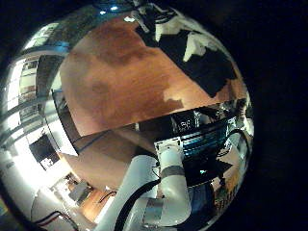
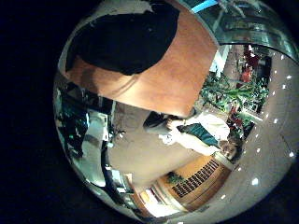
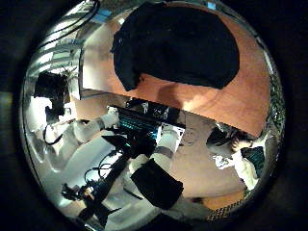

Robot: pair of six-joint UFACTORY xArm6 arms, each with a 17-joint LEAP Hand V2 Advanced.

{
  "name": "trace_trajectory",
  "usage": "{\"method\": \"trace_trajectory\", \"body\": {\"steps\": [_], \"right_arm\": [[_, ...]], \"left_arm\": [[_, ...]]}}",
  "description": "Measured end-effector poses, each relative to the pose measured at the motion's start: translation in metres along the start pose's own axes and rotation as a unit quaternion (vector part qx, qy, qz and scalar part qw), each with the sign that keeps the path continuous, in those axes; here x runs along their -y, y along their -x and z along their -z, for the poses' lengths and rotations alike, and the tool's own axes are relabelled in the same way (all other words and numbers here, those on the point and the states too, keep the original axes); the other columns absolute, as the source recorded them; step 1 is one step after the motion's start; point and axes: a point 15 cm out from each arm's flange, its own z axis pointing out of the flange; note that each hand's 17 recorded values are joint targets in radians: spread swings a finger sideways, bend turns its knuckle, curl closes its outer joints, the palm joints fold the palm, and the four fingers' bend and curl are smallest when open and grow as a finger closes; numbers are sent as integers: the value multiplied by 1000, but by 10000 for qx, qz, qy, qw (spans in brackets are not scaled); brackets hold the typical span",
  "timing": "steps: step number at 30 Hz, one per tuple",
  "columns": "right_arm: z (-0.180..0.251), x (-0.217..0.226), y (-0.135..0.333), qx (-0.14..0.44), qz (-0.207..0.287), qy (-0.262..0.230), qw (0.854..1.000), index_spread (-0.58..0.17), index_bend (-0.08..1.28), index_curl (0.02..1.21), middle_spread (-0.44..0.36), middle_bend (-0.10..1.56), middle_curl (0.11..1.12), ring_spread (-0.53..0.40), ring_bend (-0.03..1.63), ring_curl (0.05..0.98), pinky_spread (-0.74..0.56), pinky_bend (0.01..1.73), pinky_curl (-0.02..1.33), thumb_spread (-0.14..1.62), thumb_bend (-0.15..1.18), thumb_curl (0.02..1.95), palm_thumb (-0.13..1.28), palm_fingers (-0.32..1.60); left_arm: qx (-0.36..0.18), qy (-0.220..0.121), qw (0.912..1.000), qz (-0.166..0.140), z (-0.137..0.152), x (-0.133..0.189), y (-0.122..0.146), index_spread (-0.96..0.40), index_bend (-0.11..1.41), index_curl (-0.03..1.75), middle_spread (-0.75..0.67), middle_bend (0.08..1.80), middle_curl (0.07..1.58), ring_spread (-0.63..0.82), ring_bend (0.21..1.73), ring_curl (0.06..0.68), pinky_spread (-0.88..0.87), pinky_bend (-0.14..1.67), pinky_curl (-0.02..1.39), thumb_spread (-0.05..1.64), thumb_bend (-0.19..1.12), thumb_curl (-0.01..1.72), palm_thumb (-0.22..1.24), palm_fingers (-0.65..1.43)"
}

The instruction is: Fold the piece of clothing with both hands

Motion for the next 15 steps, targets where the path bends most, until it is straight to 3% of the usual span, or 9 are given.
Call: {"method": "trace_trajectory", "body": {"steps": [5, 9, 11, 15], "right_arm": [[-3, 0, -1, 27, -57, 54, 10000, -312, 156, 281, 49, 206, 358, 160, 526, 233, 352, 601, 221, 1339, -10, 204, 303, 90], [-7, -10, -13, 96, -271, 121, 9995, -312, 155, 280, 49, 204, 359, 170, 520, 236, 353, 594, 226, 1342, -10, 204, 304, 91], [-8, -14, -19, 126, -391, 138, 9991, -313, 160, 282, 49, 201, 359, 173, 516, 236, 353, 590, 228, 1342, -11, 204, 304, 94], [-24, -21, -22, 220, -476, 314, 9981, -310, 159, 283, 49, 202, 359, 176, 506, 237, 354, 580, 231, 1343, -11, 204, 304, 101]], "left_arm": [[191, -474, 9977, -448, -22, 40, -30, 11, 169, 324, 258, 175, 349, 352, 711, 215, 346, 470, 352, 1089, -18, 289, 204, 66], [316, -714, 9930, -883, -59, 67, -59, 22, 169, 326, 297, 173, 333, 387, 706, 214, 385, 477, 350, 1050, -27, 291, 204, 28], [412, -631, 9910, -1105, -86, 76, -75, 30, 166, 325, 319, 176, 329, 406, 701, 213, 406, 479, 349, 1034, -31, 293, 196, 6], [559, -351, 9904, -1215, -129, 91, -83, 74, 137, 306, 394, 177, 313, 463, 687, 207, 457, 488, 343, 988, -35, 292, 167, -53]]}}
